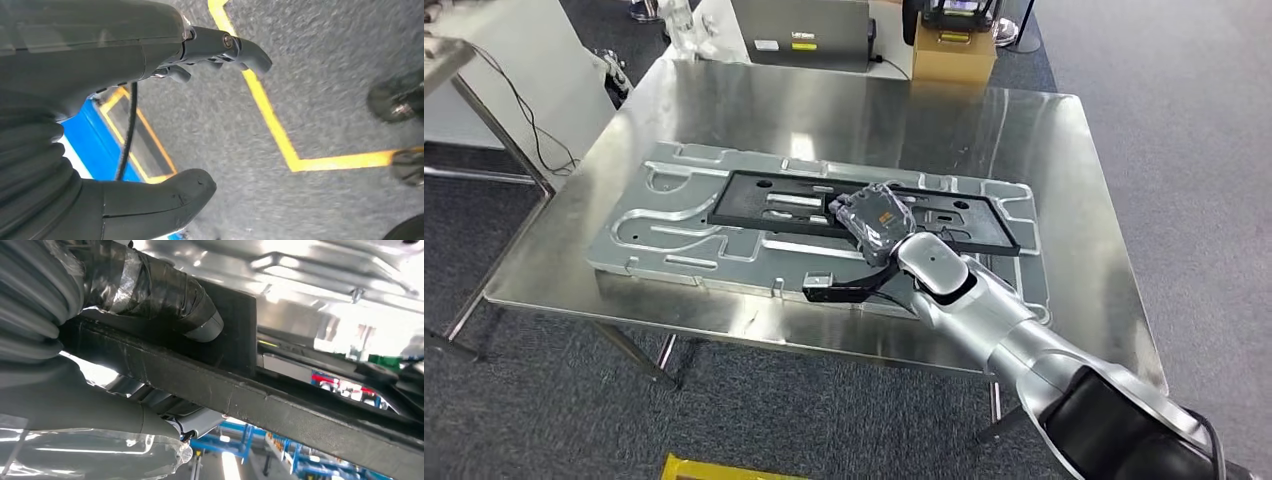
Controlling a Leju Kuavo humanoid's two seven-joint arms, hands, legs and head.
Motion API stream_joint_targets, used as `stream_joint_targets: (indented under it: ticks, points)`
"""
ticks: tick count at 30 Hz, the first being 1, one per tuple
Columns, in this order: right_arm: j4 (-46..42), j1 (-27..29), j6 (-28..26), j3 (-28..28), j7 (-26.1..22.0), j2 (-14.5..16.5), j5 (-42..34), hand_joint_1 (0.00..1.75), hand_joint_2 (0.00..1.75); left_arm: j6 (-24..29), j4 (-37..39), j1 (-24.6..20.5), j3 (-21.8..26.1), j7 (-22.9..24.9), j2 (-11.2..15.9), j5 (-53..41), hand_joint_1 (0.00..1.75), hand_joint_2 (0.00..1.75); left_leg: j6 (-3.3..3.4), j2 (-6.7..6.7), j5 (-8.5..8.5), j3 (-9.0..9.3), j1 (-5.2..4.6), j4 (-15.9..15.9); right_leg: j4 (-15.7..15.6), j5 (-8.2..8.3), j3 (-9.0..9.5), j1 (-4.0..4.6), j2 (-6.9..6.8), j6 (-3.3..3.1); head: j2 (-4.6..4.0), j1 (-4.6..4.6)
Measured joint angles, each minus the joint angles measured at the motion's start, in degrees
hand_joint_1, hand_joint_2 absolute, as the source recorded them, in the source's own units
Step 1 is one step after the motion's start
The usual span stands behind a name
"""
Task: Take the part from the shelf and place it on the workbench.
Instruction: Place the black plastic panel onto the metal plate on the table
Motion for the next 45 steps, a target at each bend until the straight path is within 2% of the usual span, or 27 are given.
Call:
stream_joint_targets:
  ticks: [2, 4, 5, 7, 8, 9, 10, 12, 13, 14, 15, 16, 18, 20, 22, 26, 37, 41, 45]
  points:
    - [0.9, 0.1, -0.3, -0.5, -0.2, 0.0, -0.1, 1.75, 1.75, 0.0, 0.0, 0.0, 0.0, 0.0, 0.0, -0.1, 0.00, 1.75, 1.03, -0.07, -0.22, 0.11, 0.02, -0.2, 0.1, -0.33, 0.11, -0.05, 0.00, 0.32, 0.00, 0.05]
    - [1.5, 0.1, -0.5, -1.0, -0.4, 0.0, -0.1, 1.75, 1.75, 0.0, 0.0, 0.0, 0.0, 0.0, 0.0, -0.1, 0.00, 1.75, 1.87, -0.06, -0.51, 0.67, 0.14, -0.5, 2.3, -1.71, -0.74, -0.20, 0.00, 0.77, 0.00, 0.08]
    - [1.7, 0.1, -0.5, -1.2, -0.4, 0.0, -0.2, 1.75, 1.75, 0.0, 0.0, 0.0, 0.0, 0.0, 0.0, -0.1, 0.00, 1.75, 2.22, -0.04, -0.69, 0.94, 0.19, -0.6, 5.3, -3.04, -2.24, -0.26, 0.00, 1.01, 0.00, 0.10]
    - [2.2, 0.2, -0.7, -1.5, -0.4, 0.0, -0.3, 1.75, 1.75, 0.0, 0.0, -0.1, 0.0, 0.0, 0.0, -0.1, 0.00, 1.75, 2.64, -0.06, -1.08, 1.30, 0.11, -0.6, 13.2, -5.66, -7.04, -0.29, 0.00, 1.27, 0.00, 0.12]
    - [2.5, 0.3, -0.7, -1.6, -0.4, 0.0, -0.3, 1.75, 1.75, 0.0, 0.0, -0.2, 0.0, 0.0, 0.0, -0.1, 0.00, 1.75, 2.73, -0.11, -1.30, 1.52, 0.04, -0.6, 16.2, -6.02, -9.22, -0.31, 0.00, 1.26, 0.00, 0.12]
    - [2.7, 0.5, -0.7, -1.6, -0.4, 0.0, -0.3, 1.75, 1.75, 0.0, 0.0, -0.2, 0.0, 0.0, 0.0, -0.1, 0.00, 1.75, 2.75, -0.18, -1.54, 1.81, -0.02, -0.6, 17.1, -5.19, -10.50, -0.30, 0.00, 1.13, 0.00, 0.13]
    - [3.0, 0.7, -0.7, -1.7, -0.4, 0.0, -0.3, 1.75, 1.75, 0.0, 0.0, -0.2, 0.0, 0.0, 0.0, -0.1, 0.00, 1.75, 2.72, -0.27, -1.81, 2.20, -0.09, -0.6, 15.9, -3.25, -10.70, -0.25, 0.00, 0.89, 0.00, 0.13]
    - [3.5, 0.7, -0.7, -1.9, -0.4, 0.0, -0.4, 1.75, 1.75, 0.0, 0.0, -0.1, 0.0, 0.0, 0.0, -0.1, 0.00, 1.75, 2.53, -0.42, -2.43, 3.08, -0.21, -0.6, 8.7, 2.23, -8.54, 0.06, 0.02, 0.04, -0.01, 0.13]
    - [3.7, 0.6, -0.8, -2.0, -0.4, 0.0, -0.4, 1.75, 1.75, 0.0, 0.0, -0.1, 0.0, 0.0, 0.0, -0.2, 0.00, 1.75, 2.33, -0.48, -2.74, 3.44, -0.35, -0.6, 5.2, 4.05, -7.19, 0.32, 0.03, -0.43, -0.01, 0.12]
    - [4.0, 0.5, -0.9, -2.1, -0.4, 0.0, -0.5, 1.75, 1.75, 0.0, 0.0, -0.1, 0.0, 0.0, 0.0, -0.2, 0.00, 1.75, 2.11, -0.51, -2.97, 3.64, -0.43, -0.7, 2.6, 4.95, -6.15, 0.56, 0.03, -0.79, -0.01, 0.12]
    - [4.3, 0.4, -1.0, -2.2, -0.4, 0.0, -0.5, 1.75, 1.75, 0.0, 0.0, -0.2, 0.0, 0.0, 0.0, -0.3, 0.00, 1.75, 2.00, -0.49, -3.17, 3.71, -0.52, -0.6, 1.3, 5.01, -5.57, 0.65, 0.05, -0.81, -0.01, 0.12]
    - [4.5, 0.4, -1.1, -2.3, -0.5, 0.0, -0.6, 1.75, 1.75, 0.0, 0.0, -0.2, 0.0, 0.0, 0.0, -0.3, 0.00, 1.75, 1.92, -0.47, -3.29, 3.78, -0.59, -0.6, 0.9, 4.73, -5.30, 0.65, 0.06, -0.56, 0.00, 0.11]
    - [5.0, 0.5, -1.2, -2.6, -0.6, 0.0, -0.7, 0.87, 0.87, 0.0, 0.0, -0.3, 0.0, 0.0, 0.0, -0.3, 0.00, 1.75, 1.98, -0.38, -3.41, 3.85, -0.51, -0.7, 0.6, 4.53, -5.19, 0.59, 0.13, -0.06, 0.00, 0.10]
    - [5.5, 0.6, -1.2, -2.9, -0.7, -0.1, -0.8, 0.00, 0.00, 0.1, 0.0, -0.2, 0.1, 0.0, 0.0, -0.4, 0.00, 1.75, 1.91, -0.33, -3.42, 4.00, -0.43, -1.0, 0.7, 4.39, -5.22, 0.68, 0.22, -0.13, 0.00, 0.10]
    - [6.1, 0.6, -1.2, -3.2, -0.7, -0.1, -1.0, 0.00, 0.00, 0.1, 0.0, -0.2, 0.1, 0.0, 0.0, -0.4, 0.00, 1.75, 1.82, -0.27, -3.46, 4.18, -0.42, -1.2, 0.7, 4.28, -5.22, 0.69, 0.30, -0.29, -0.01, 0.10]
    - [8.0, 1.0, -1.1, -4.1, -0.9, -0.1, -1.7, 0.00, 0.00, 0.1, 0.0, -0.2, 0.2, 0.0, 0.1, -0.6, 0.00, 0.00, 1.57, -0.25, -3.47, 4.48, -0.42, -1.6, 0.7, 4.12, -5.10, 0.71, 0.31, -0.54, -0.01, 0.11]
    - [10.8, 2.0, -1.1, -6.0, -3.8, 0.1, -3.5, 0.00, 0.00, 0.5, 0.0, -0.1, 0.8, 0.0, 0.1, -1.1, 0.00, 0.00, 1.25, -0.25, -3.41, 4.64, -0.41, -1.7, 0.8, 4.11, -4.93, 0.69, 0.33, -0.57, 0.00, 0.11]
    - [5.8, 3.0, 0.3, -6.3, -4.8, 0.3, -4.5, 0.00, 0.00, 0.9, 0.0, -0.1, 1.5, 0.1, 0.0, -1.1, 0.00, 0.00, 1.23, -0.24, -3.43, 4.65, -0.42, -1.7, 0.8, 4.11, -4.92, 0.67, 0.33, -0.57, -0.01, 0.11]
    - [-3.1, 3.6, 4.1, -6.3, -3.7, 0.3, -5.2, 0.00, 0.00, 1.0, 0.0, -0.1, 2.0, 0.5, -0.1, -1.2, 0.00, 0.00, 1.20, -0.23, -3.45, 4.64, -0.43, -1.7, 0.7, 4.11, -4.94, 0.67, 0.34, -0.58, 0.00, 0.11]
